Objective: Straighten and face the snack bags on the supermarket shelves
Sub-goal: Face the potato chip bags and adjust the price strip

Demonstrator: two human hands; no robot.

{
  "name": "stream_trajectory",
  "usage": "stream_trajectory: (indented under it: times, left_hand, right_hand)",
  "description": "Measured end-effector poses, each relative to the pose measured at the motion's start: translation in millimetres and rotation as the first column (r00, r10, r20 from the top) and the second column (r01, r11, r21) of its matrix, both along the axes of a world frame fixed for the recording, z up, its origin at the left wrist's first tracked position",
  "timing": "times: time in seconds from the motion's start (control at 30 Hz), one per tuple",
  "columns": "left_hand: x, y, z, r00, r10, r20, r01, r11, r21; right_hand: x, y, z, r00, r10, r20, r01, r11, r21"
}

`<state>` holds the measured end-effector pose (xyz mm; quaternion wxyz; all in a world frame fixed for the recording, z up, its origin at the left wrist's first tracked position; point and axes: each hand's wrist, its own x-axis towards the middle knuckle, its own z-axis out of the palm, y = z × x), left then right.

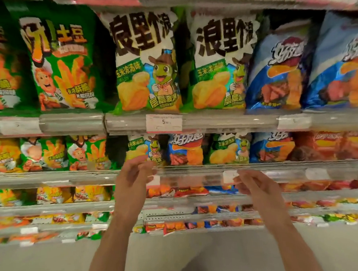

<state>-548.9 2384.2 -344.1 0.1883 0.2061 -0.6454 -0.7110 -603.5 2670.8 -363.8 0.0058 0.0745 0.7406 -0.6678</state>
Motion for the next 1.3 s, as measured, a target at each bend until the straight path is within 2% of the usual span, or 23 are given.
stream_trajectory:
  times: [0.13,0.33,0.47,0.6,0.73,0.93,1.0,1.13,1.2,1.3]
  left_hand:
    - [-1,16,-2,0.997,0.079,0.014,-0.079,0.997,-0.020]
    - [-13,16,-20,0.993,0.097,0.072,-0.089,0.990,-0.106]
    - [-30,8,-34,0.993,0.024,0.112,-0.007,0.988,-0.152]
    - [-56,4,-48,0.987,-0.095,0.131,0.119,0.975,-0.190]
    - [-84,6,-54,0.968,-0.191,0.165,0.233,0.926,-0.297]
    - [-106,13,-61,0.938,-0.276,0.209,0.341,0.837,-0.428]
    - [-111,17,-62,0.940,-0.265,0.215,0.336,0.832,-0.441]
    - [-114,21,-63,0.962,-0.222,0.158,0.265,0.895,-0.358]
    - [-115,21,-63,0.967,-0.194,0.163,0.242,0.899,-0.364]
    - [-118,23,-63,0.969,-0.172,0.178,0.227,0.905,-0.360]
  right_hand:
    - [-22,11,-10,0.996,0.055,0.067,-0.055,0.998,0.002]
    - [-35,9,-21,0.994,0.103,0.031,-0.104,0.994,0.028]
    - [-42,-3,-23,0.994,0.104,0.027,-0.106,0.990,0.093]
    - [-60,-32,-18,0.983,0.182,0.022,-0.183,0.966,0.184]
    - [-80,-64,-19,0.966,0.257,-0.017,-0.238,0.917,0.319]
    - [-97,-95,-30,0.943,0.332,0.001,-0.305,0.866,0.396]
    - [-98,-98,-33,0.945,0.326,-0.039,-0.284,0.871,0.400]
    - [-103,-101,-31,0.972,0.222,-0.082,-0.181,0.920,0.346]
    - [-106,-102,-30,0.973,0.213,-0.089,-0.179,0.939,0.292]
    - [-107,-101,-30,0.970,0.213,-0.121,-0.166,0.936,0.310]
